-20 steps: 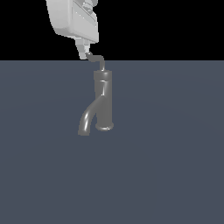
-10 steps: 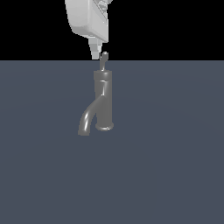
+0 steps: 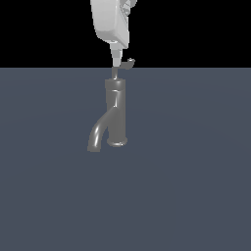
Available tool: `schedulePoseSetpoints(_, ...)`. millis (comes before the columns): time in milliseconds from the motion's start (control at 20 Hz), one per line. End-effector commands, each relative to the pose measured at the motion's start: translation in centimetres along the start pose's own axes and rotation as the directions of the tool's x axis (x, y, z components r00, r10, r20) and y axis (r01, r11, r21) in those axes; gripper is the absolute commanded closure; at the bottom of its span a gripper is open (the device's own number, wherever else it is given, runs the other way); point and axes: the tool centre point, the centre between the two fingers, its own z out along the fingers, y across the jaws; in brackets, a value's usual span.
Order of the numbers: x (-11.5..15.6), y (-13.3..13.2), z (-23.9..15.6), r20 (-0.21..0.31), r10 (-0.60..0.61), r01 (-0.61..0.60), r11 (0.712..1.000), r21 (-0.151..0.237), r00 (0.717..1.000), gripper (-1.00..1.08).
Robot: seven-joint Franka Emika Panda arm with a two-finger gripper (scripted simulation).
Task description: Turn on the faucet by rotating a designated handle.
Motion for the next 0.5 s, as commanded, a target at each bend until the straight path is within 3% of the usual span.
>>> schedulePoseSetpoints(0, 2.9, -1.3, 0.0, -0.001, 0.039, -0.039, 0.999, 0.007, 0.999, 1.08)
schedulePoseSetpoints(450, 6.2, -3.3, 0.0, -0.002, 0.054, -0.054, 0.999, 0.006, 0.999, 1.08)
